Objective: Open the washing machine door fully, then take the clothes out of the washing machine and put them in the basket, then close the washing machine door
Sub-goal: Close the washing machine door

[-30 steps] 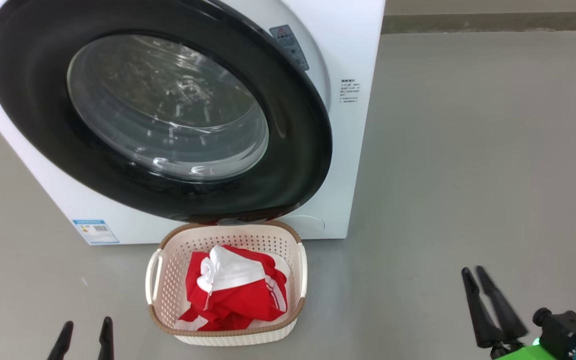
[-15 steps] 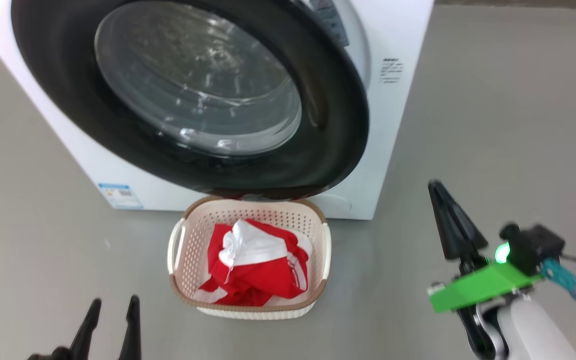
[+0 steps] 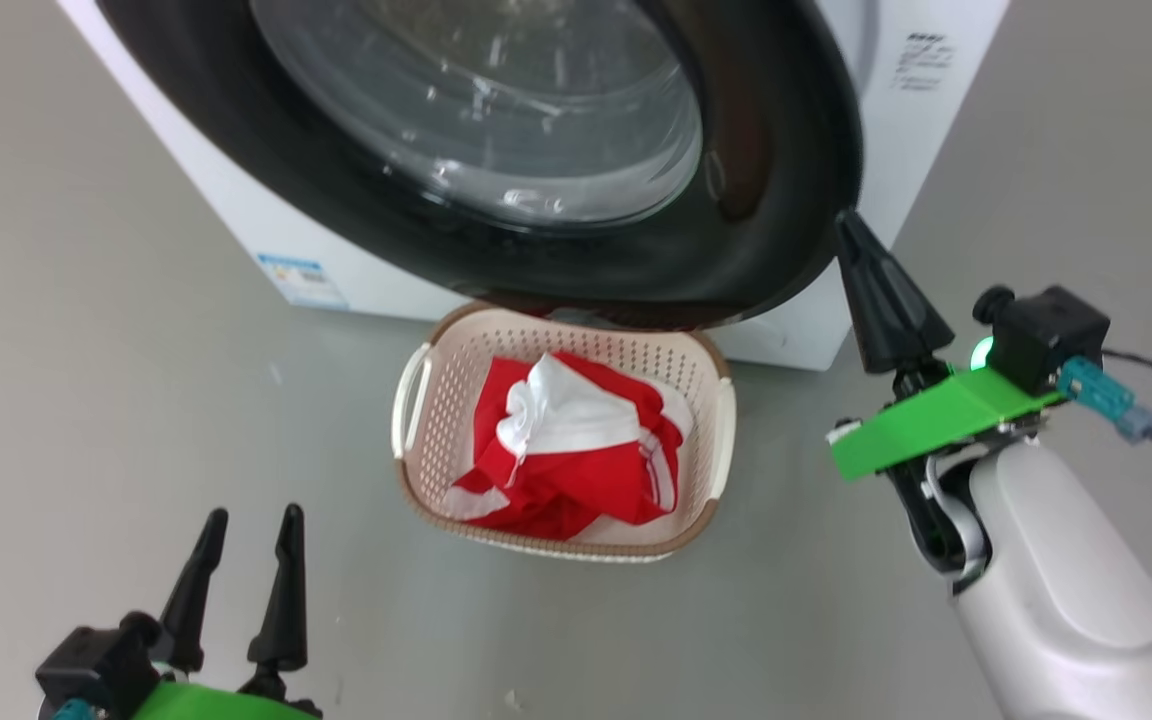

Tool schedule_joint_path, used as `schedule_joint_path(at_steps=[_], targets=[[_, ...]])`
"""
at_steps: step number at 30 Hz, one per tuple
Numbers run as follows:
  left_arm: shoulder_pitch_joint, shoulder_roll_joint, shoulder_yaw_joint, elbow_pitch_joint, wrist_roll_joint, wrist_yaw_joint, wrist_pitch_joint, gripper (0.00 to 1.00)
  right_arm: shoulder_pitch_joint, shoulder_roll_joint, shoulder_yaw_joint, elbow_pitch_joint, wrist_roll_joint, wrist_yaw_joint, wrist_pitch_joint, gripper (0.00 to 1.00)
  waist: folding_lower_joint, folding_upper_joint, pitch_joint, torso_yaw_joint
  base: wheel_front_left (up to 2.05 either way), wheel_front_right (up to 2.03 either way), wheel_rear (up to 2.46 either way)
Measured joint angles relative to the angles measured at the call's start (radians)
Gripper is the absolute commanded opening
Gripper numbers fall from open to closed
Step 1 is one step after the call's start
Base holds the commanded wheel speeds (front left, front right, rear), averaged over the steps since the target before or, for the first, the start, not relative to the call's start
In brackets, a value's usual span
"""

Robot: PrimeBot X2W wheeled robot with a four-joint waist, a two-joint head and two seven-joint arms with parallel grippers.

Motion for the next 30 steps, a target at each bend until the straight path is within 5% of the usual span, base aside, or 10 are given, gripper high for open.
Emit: schedule_joint_path(at_steps=[30], targets=[[-0.143, -0.009, -0.066, -0.005, -0.057, 0.0, 0.0, 1.0, -0.304, 0.0, -0.161, 0.077, -0.073, 0.003, 0.0, 0.0, 0.0, 0.0, 0.227, 0.129, 0.0, 0.0, 0.0]])
